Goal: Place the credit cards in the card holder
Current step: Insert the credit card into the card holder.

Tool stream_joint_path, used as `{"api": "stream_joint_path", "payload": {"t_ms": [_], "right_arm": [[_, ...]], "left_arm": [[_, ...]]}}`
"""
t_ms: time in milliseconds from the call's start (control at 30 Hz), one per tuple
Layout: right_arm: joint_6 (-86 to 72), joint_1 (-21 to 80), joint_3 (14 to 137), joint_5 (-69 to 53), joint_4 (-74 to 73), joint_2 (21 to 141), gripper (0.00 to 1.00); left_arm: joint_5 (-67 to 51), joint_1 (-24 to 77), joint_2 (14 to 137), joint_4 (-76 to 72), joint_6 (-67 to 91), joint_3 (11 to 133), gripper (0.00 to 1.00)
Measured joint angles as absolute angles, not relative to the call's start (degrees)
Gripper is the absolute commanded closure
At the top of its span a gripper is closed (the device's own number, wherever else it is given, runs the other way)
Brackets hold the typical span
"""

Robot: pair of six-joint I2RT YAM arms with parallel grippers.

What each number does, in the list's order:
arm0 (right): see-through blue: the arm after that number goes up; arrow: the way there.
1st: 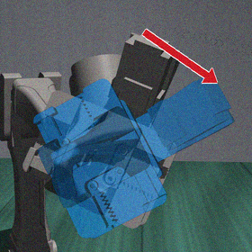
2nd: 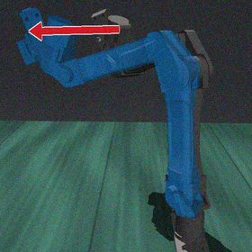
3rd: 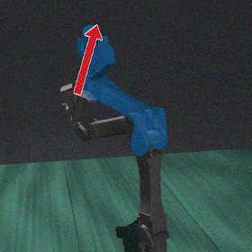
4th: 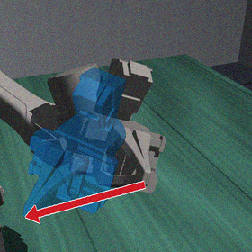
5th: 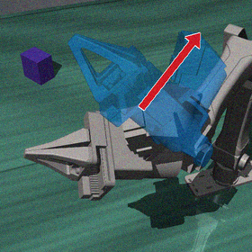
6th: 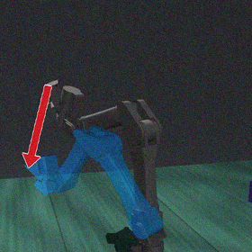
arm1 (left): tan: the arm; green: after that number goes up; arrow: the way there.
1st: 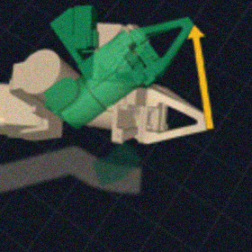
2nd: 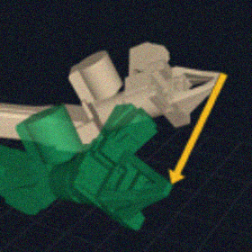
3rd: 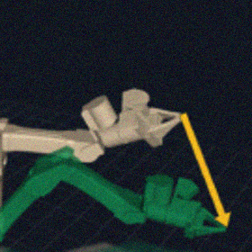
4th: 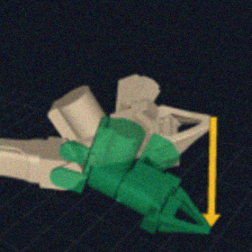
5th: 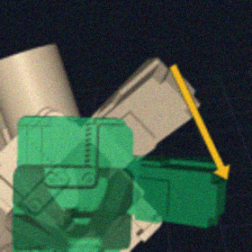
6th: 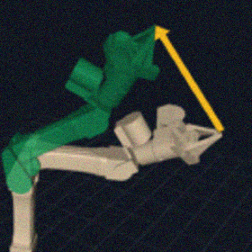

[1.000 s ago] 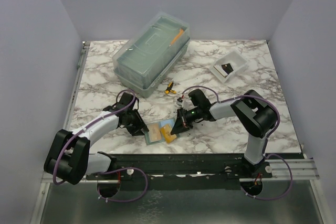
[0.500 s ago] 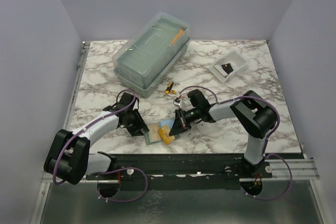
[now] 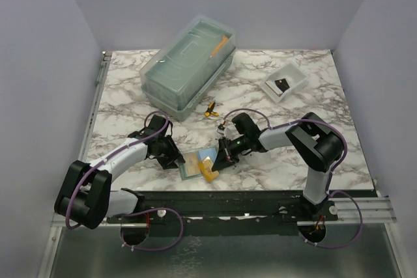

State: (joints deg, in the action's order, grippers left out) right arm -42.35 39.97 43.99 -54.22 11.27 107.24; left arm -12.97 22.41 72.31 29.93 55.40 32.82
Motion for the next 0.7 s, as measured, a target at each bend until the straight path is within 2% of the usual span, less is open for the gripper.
{"api": "stream_joint_path", "payload": {"t_ms": [700], "right_arm": [[-41.91, 39.97, 46.33, -52.95, 6.7, 107.24, 1.0]], "left_arm": [[-12.47, 22.63, 71.33, 29.95, 55.24, 32.8, 0.58]]}}
